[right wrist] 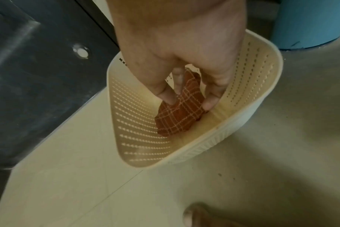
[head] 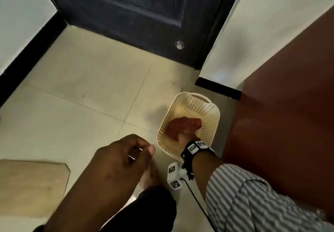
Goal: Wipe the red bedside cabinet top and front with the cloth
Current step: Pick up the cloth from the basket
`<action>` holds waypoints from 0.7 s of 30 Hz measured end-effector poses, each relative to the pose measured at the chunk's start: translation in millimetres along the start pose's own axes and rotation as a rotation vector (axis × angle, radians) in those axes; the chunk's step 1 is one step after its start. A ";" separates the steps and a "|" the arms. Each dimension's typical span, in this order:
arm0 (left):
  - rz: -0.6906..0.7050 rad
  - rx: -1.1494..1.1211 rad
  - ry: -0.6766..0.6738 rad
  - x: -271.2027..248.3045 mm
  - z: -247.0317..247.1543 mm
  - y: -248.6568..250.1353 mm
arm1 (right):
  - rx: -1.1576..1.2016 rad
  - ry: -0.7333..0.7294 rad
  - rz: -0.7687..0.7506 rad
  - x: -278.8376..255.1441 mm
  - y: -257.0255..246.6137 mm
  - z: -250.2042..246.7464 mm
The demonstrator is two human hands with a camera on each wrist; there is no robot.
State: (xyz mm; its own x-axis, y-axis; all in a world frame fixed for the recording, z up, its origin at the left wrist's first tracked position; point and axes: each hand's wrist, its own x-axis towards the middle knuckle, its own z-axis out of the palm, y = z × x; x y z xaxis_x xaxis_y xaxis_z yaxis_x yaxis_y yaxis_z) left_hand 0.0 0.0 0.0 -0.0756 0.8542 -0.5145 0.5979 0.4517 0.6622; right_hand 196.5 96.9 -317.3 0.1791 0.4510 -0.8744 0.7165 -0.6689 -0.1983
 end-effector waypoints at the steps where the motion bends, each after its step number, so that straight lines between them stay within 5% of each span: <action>1: -0.009 -0.016 0.014 3.2 -3.3 -7.1 | 0.009 0.013 0.024 12.6 -0.1 4.1; 6: -0.017 -0.046 0.048 4.4 -5.7 -16.1 | 0.112 -0.129 -0.016 15.9 -13.4 6.0; 9: -0.009 -0.080 0.041 0.5 -2.6 -9.9 | 0.244 -0.023 0.051 21.8 -7.5 1.5; 12: -0.003 -0.064 0.050 0.3 1.8 -2.0 | 0.417 0.107 -0.046 48.6 8.7 2.7; 15: 0.047 -0.035 0.083 5.0 10.7 5.0 | 0.617 0.260 -0.145 -22.5 -17.0 -21.0; 21: 0.201 -0.102 0.227 6.4 34.7 43.1 | 0.475 0.415 -0.632 -181.4 -36.1 -71.2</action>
State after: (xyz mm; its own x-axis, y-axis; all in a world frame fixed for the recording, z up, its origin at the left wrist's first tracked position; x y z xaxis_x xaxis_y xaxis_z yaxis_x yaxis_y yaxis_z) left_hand 53.0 16.0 6.3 -0.1468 0.9594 -0.2407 0.5369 0.2817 0.7953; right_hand 186.1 81.3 -120.0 0.1412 0.9344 -0.3271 0.4259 -0.3556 -0.8320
